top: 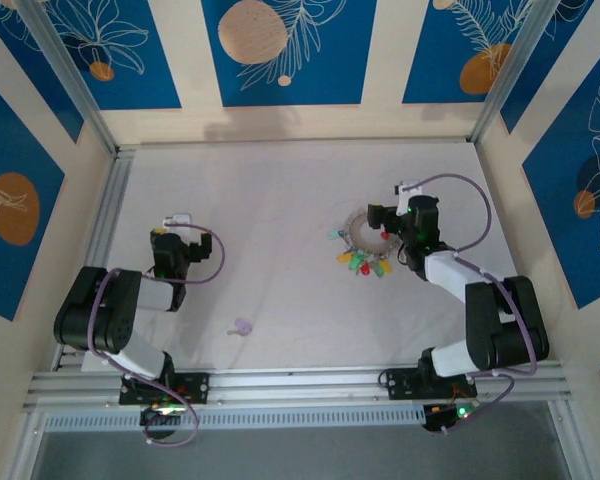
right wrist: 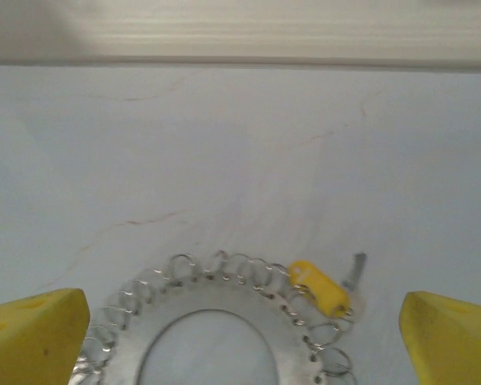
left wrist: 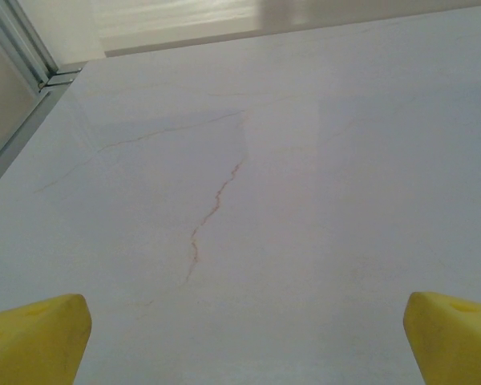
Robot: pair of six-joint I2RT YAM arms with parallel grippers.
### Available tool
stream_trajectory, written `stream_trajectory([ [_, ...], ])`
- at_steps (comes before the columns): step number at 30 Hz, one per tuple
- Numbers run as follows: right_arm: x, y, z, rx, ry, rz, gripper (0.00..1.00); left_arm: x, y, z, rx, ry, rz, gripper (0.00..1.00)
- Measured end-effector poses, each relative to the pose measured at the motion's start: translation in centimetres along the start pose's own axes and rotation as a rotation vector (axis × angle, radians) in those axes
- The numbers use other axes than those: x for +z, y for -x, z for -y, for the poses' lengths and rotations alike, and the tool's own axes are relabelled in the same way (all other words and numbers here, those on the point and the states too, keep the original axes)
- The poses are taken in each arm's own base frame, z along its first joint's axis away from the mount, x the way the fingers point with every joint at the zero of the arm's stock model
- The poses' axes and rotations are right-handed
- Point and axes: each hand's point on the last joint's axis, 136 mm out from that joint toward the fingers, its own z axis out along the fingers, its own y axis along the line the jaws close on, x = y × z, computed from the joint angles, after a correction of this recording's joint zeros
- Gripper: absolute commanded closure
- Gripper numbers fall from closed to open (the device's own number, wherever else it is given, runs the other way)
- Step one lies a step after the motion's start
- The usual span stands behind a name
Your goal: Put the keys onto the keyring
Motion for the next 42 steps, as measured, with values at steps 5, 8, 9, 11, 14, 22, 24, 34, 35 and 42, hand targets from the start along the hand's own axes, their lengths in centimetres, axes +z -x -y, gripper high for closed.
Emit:
stream_trajectory([
  [5, 0.3, 1.1, -3.3, -0.019, 0.105, -0.094, 0.01, -2.0, 5.0, 2.2, 0.036, -0.055, 0.008, 0.0],
  [8, 0.6, 0.1, -5.1, -0.024, 0.179, -0.18, 0.01, -4.4, 11.4, 5.8, -0.037, -0.156, 0.042, 0.0],
  [9, 0.7, -0.5, -5.7, -0.027, 0.199, -0.215, 0.01, -5.2, 13.4, 7.1, -0.065, -0.204, 0.046, 0.0],
  [11, 0.6, -1.7, -6.9, -0.032, 0.239, -0.275, 0.01, -6.9, 16.5, 9.8, -0.121, -0.31, 0.051, 0.0],
  [14, 0.4, -3.7, -8.5, -0.033, 0.309, -0.373, 0.01, -9.6, 16.3, 13.6, -0.193, -0.477, -0.012, 0.0],
  [22, 2.2, -7.3, -10.4, -0.033, 0.374, -0.601, 0.09, -13.4, 8.0, 19.3, -0.24, -0.672, -0.305, 0.0],
  [24, 2.6, -7.8, -10.5, -0.032, 0.372, -0.637, 0.09, -13.4, 6.5, 19.3, -0.262, -0.671, -0.345, 0.0],
  [34, 3.3, -10.7, -10.1, -0.047, 0.313, -0.8, 0.2, -13.8, 5.7, 19.5, -0.349, -0.708, -0.324, 0.0],
  [35, 3.2, -11.0, -10.1, -0.054, 0.309, -0.814, 0.23, -13.8, 5.9, 19.6, -0.353, -0.711, -0.316, 0.0],
  [42, 2.6, -11.9, -10.3, -0.11, 0.265, -0.872, 0.24, -13.9, 7.0, 19.8, -0.364, -0.736, -0.273, 0.0],
])
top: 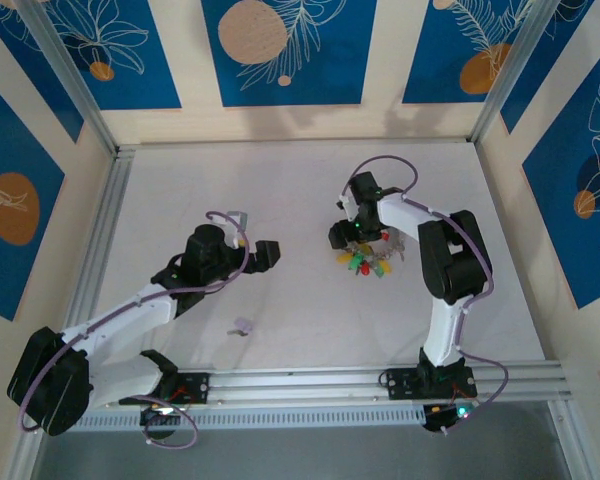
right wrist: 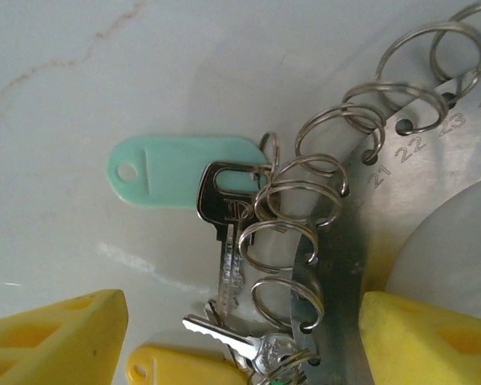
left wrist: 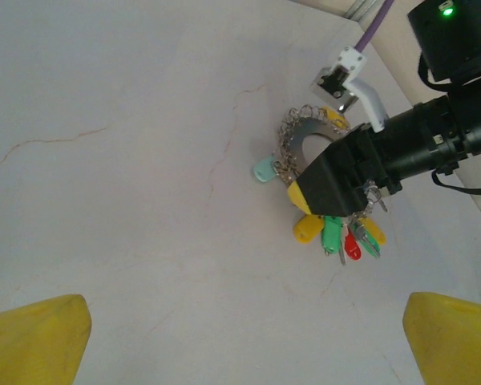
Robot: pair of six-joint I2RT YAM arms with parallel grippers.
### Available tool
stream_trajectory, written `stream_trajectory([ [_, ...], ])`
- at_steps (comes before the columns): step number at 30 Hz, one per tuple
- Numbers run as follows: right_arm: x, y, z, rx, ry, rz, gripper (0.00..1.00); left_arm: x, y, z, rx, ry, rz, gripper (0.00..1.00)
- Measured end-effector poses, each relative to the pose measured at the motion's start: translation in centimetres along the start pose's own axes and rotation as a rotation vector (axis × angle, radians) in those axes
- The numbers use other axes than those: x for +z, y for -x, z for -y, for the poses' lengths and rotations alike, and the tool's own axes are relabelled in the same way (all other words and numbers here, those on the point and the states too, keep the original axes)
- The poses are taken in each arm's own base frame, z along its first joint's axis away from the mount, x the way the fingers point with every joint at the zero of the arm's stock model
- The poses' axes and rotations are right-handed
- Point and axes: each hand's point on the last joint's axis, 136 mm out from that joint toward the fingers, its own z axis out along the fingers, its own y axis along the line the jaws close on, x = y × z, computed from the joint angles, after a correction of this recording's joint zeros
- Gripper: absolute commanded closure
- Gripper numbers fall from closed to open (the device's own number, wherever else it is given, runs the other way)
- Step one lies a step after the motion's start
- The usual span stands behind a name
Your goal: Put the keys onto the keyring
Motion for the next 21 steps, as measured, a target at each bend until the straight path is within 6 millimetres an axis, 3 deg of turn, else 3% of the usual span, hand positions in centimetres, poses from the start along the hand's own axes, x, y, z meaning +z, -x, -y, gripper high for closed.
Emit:
stream_trajectory([
  [6, 0.2, -1.0, -1.9, -0.054, -0.026, -0.04, 0.28, -0.1, 0.1, -0.2, 0.001, -0.005, 0.004, 0.0],
  [15, 0.2, -1.5, -7.9, -0.152, 0.012, -0.052, 0.38, -1.2, 0.3, -1.0, -0.008, 0.006, 0.031, 0.0],
  [21, 0.4, -2.2, -11.7, -0.198, 0.057, -0.058, 0.39, -1.2, -0.4, -1.6, -0.014, 0.025, 0.007, 0.0],
])
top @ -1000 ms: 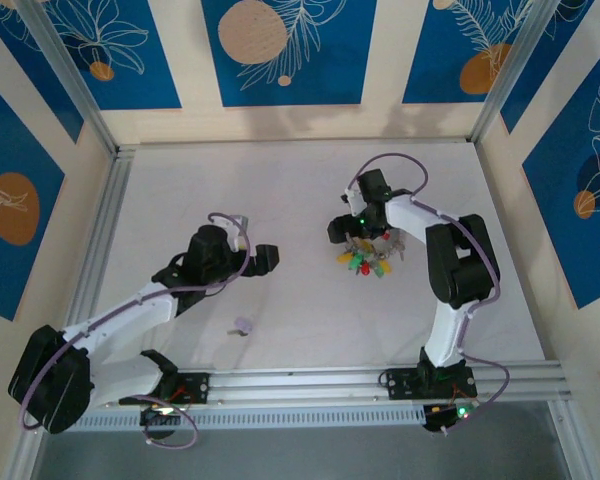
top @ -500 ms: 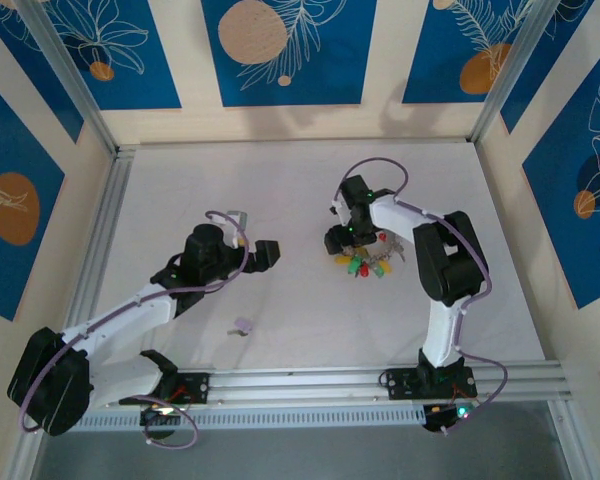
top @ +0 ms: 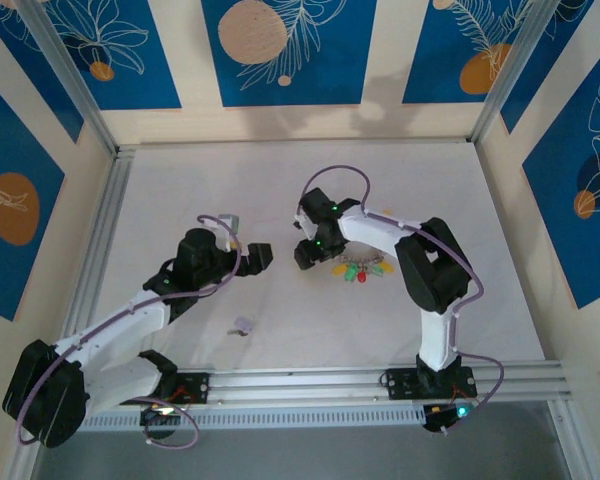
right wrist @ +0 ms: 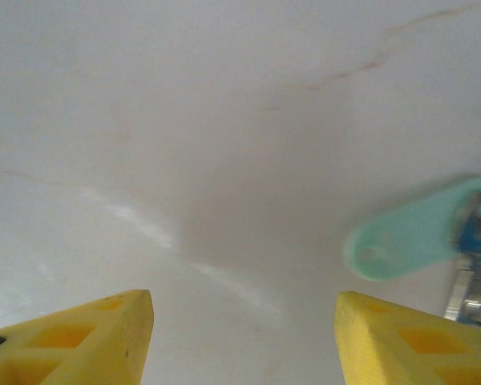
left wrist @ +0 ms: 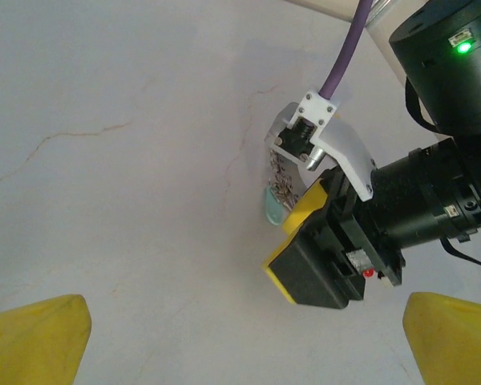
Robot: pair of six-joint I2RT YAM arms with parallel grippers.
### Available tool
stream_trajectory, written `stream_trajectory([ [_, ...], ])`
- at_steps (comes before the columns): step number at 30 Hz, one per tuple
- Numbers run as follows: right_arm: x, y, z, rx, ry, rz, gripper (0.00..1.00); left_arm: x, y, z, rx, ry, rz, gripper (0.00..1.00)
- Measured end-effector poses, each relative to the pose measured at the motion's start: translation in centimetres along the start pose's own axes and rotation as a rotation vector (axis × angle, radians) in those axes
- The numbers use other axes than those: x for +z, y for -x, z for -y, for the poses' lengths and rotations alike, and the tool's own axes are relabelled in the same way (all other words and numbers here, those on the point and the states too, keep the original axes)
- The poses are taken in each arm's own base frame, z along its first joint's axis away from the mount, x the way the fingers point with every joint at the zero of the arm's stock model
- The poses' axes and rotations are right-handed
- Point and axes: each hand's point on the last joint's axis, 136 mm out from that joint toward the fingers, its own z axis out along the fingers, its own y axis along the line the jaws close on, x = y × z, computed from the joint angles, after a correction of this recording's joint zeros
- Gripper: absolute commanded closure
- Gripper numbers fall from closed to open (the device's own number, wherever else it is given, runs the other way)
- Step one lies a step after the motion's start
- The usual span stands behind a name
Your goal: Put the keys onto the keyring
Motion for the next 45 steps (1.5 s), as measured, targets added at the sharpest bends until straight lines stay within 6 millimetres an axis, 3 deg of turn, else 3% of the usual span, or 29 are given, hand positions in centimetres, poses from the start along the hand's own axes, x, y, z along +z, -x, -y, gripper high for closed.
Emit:
stream_trajectory([
  [3, -0.2, 0.1, -1.3, -0.016, 0.021, 0.007, 0.36, -0.1, -0.5, -0.3, 0.003, 0.013, -0.02, 0.0],
  [6, -1.8, 0.6, -1.1, 0.007, 0.027, 0.045, 0.21, -0.2, -0.9, -0.6, 0.004, 0.022, -0.037, 0.0],
  [8, -3.5, 0.8, 0.1, 0.039, 0.022, 0.086, 0.12, -0.2, -1.1, -0.6, 0.008, 0.021, -0.043, 0.0],
  [10, -5.3, 0.9, 2.5, 0.096, 0.01, 0.129, 0.0, -0.2, -1.4, -0.7, 0.008, 0.017, -0.051, 0.0],
  [12, -6.1, 1.0, 4.9, 0.149, -0.006, 0.151, 0.01, -0.2, -1.8, -0.8, 0.006, 0.016, -0.062, 0.0],
  [16, -5.2, 0.5, 8.8, 0.233, -0.035, 0.122, 0.01, -0.2, -2.1, -0.7, 0.005, 0.008, -0.072, 0.0],
  [22, -1.8, 0.9, 10.1, 0.228, -0.026, 0.029, 0.01, -0.3, -2.1, -0.6, 0.016, 0.002, -0.074, 0.0],
  [31, -1.0, 0.3, 9.1, 0.205, 0.03, -0.039, 0.01, -0.5, -1.9, -0.5, 0.02, -0.003, -0.064, 0.0],
  [45, -0.6, 0.0, 4.2, 0.103, 0.114, -0.114, 0.01, -1.9, -0.8, -0.5, 0.026, -0.001, -0.022, 0.0],
])
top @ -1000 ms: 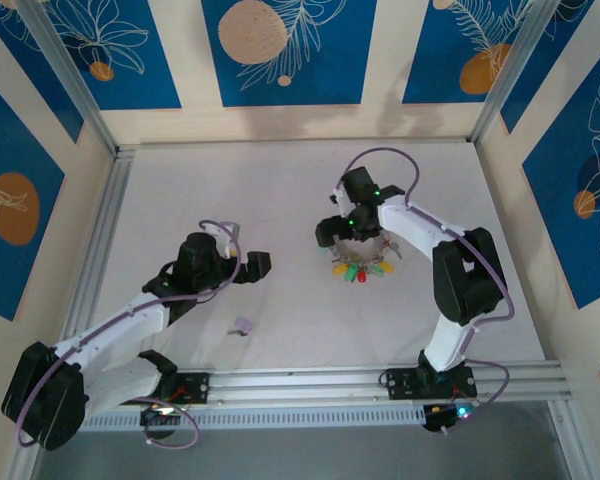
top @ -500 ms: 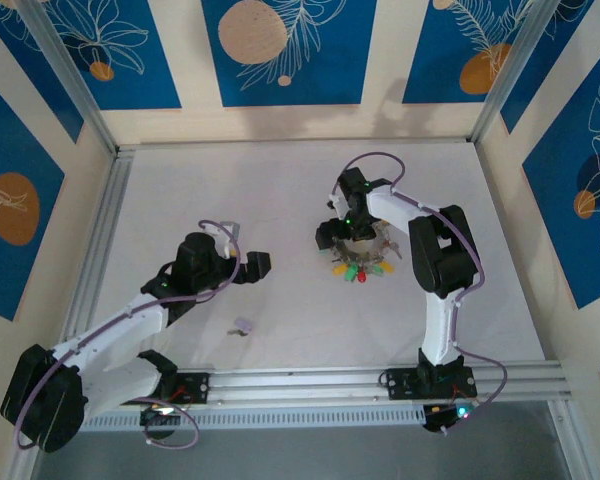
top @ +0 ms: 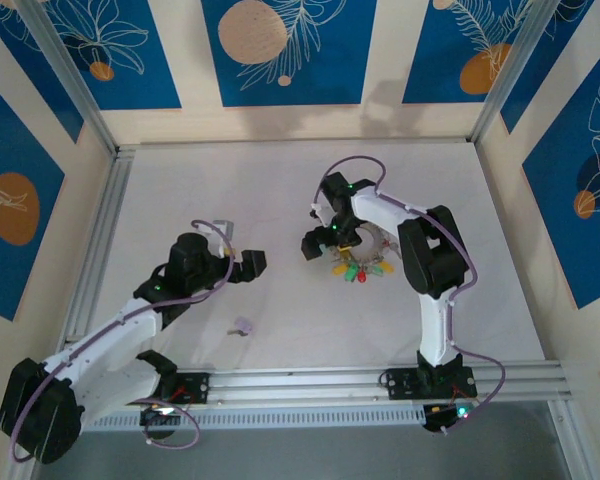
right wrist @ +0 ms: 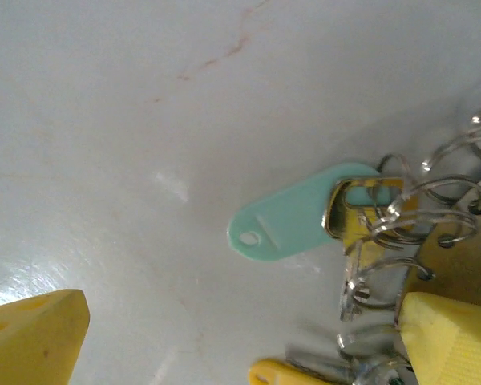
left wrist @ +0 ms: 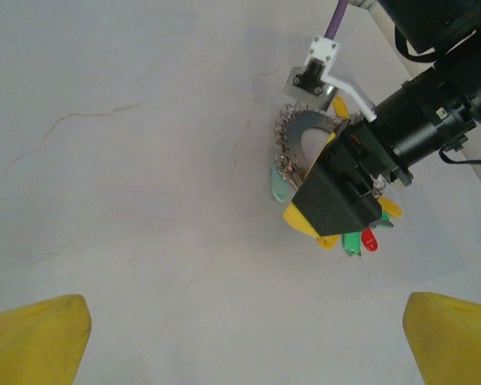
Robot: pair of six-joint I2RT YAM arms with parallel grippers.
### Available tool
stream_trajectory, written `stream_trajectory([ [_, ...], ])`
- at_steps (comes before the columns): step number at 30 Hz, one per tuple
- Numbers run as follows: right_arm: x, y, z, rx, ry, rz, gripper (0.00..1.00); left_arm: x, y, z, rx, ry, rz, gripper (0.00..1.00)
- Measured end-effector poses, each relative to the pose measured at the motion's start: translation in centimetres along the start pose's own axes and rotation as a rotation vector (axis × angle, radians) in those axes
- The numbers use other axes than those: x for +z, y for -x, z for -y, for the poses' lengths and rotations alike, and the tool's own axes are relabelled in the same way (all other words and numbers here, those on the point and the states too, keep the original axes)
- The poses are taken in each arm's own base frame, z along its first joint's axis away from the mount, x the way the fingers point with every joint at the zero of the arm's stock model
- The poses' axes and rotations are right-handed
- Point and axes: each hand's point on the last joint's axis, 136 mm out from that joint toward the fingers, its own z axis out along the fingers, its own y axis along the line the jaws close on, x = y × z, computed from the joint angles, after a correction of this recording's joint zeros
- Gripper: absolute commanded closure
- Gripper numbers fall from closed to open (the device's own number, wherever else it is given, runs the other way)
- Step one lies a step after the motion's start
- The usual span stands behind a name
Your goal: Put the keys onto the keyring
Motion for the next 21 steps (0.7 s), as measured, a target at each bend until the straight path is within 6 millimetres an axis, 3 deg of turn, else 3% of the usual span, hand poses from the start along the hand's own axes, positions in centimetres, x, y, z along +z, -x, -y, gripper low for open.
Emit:
stream_trajectory([
  [5, 0.1, -0.2, 0.2, -0.008, -0.03, 0.004, 0.01, -0.3, 0.1, 0.0, 0.008, 0.0, 0.006, 0.0],
  [15, -2.3, -0.1, 4.8, 0.069, -0.137, 0.062, 0.01, -0.3, -0.1, -0.2, 0.005, 0.005, 0.002, 0.0],
  [21, -1.8, -0.4, 4.9, 0.079, -0.104, 0.041, 0.01, -0.7, 0.3, 0.0, 0.009, -0.003, 0.021, 0.0],
])
